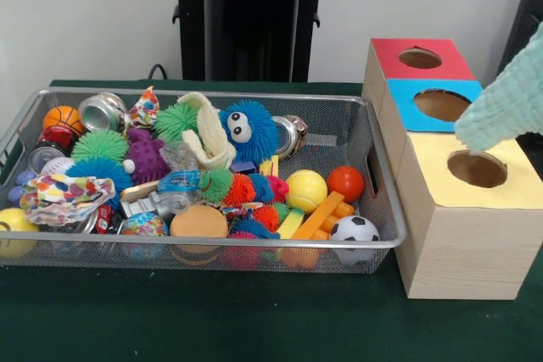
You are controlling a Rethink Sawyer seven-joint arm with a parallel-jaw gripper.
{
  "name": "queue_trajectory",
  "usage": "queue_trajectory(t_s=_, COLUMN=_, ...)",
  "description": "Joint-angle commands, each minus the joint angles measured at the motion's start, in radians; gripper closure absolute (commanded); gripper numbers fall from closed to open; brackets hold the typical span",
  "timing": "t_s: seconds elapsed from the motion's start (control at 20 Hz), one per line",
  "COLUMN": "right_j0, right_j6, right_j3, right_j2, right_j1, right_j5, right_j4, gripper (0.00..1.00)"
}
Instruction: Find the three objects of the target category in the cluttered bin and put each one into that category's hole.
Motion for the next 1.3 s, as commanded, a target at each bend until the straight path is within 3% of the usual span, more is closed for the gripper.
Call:
queue_trajectory(t_s=0.05, right_j0=-0.016, right_j6=0.227, right_j3=0.063, right_j2=0.005, right_j1=-0.013, right_j5=0.006, right_j4=0.028, gripper=1.00)
queue_trajectory(t_s=0.35, right_j0=-0.061, right_j6=0.098, right_j3=0.353, right_j2=-0.029, right_j1=-0.161, right_j5=-0.138, right_j4=0.068, gripper=1.00)
queue_trajectory(t_s=0.55, right_j0=-0.099, right_j6=0.006, right_j3=0.490, right_j2=-0.033, right_j1=-0.231, right_j5=-0.200, right_j4=0.088, gripper=1.00)
queue_trajectory(t_s=0.8, right_j0=-0.143, right_j6=-0.070, right_j3=0.606, right_j2=-0.020, right_j1=-0.289, right_j5=-0.250, right_j4=0.098, gripper=1.00)
queue_trajectory(t_s=1.3, right_j0=-0.212, right_j6=-0.147, right_j3=0.738, right_j2=0.022, right_j1=-0.355, right_j5=-0.319, right_j4=0.084, gripper=1.00)
